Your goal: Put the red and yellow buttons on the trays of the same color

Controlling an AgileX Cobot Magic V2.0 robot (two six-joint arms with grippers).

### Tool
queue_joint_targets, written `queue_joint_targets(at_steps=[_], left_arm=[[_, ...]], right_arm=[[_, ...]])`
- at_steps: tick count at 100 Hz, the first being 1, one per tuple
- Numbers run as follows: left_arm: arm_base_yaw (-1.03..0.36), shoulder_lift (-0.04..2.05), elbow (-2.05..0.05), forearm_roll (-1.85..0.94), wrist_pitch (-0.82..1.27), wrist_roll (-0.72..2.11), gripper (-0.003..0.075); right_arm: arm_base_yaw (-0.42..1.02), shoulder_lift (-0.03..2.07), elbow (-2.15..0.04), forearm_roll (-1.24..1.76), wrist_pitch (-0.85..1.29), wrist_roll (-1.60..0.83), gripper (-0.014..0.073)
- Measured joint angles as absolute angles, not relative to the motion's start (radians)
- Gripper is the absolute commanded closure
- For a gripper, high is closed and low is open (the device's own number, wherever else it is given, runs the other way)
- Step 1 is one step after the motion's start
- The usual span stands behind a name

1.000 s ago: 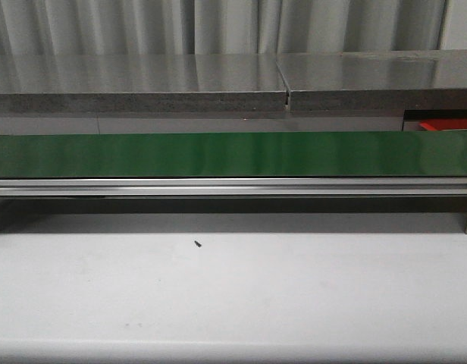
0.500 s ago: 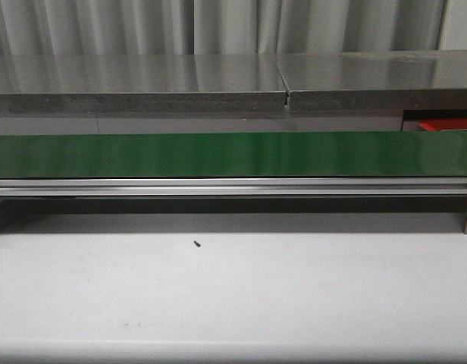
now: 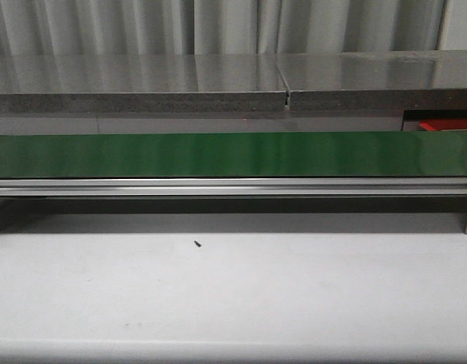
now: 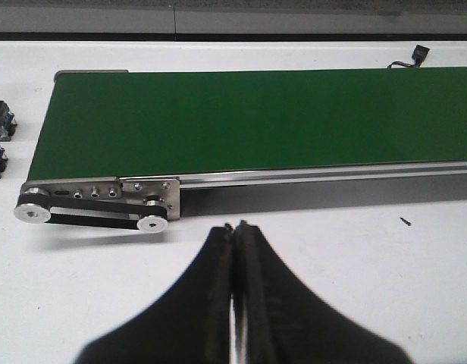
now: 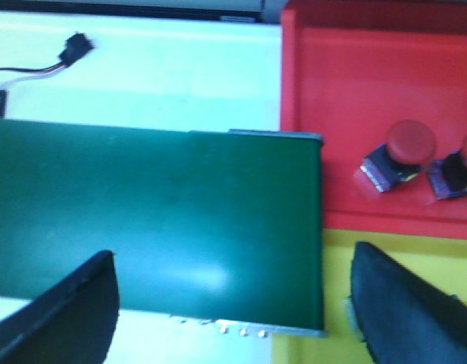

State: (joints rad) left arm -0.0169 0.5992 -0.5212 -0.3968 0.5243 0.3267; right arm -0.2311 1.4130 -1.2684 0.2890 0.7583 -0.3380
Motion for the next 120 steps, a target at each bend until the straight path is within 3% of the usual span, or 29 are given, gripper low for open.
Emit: queue_joint_targets(at_steps=[33,43,85,120], left_arm=[[-0.017,0.599,-0.521,-0.397,0.524,0.327,0.0739],[-0.017,0.599,-0.521,-0.397,0.524,0.327,0.0739],[-0.017,0.599,-0.521,-0.397,0.524,0.327,0.0739],[-0.017,0.599,-0.521,-0.397,0.524,0.327,0.0739]], right_arm=[[-0.108,1.077,-0.906,0.289,0.673,-0.343,-0.0017],[-0.108,0.977,-0.825,0.289,0.670,-0.345,0.0044],[-0.108,0.689,-0.678,0.289,0.693,-0.345,0.0717],[-0.108,0.688,-0.678,0.289,0.701,-0.345,0.0710]])
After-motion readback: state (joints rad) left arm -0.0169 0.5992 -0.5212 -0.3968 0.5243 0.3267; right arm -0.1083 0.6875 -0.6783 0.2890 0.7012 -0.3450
